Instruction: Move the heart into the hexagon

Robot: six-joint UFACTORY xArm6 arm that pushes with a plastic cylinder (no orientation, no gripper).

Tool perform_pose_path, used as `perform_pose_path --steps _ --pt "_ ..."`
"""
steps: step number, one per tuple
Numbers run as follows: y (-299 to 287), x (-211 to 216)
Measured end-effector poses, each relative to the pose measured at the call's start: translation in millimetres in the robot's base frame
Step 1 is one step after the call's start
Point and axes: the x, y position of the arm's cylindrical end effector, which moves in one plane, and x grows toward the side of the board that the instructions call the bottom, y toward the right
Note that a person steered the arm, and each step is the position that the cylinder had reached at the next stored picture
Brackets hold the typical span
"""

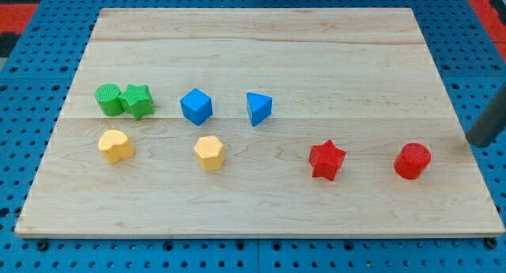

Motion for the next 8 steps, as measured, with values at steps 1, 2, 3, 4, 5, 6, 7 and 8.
perform_pose_path --steps 1,2,3,4,5,6,7,8 --pt "-49 -38" --pt "-112 -39" --pt "-136 -38" --pt "-145 -35" --pt "-135 -34" --pt "-143 -9" --pt "-210 -19" --pt "-294 -27"
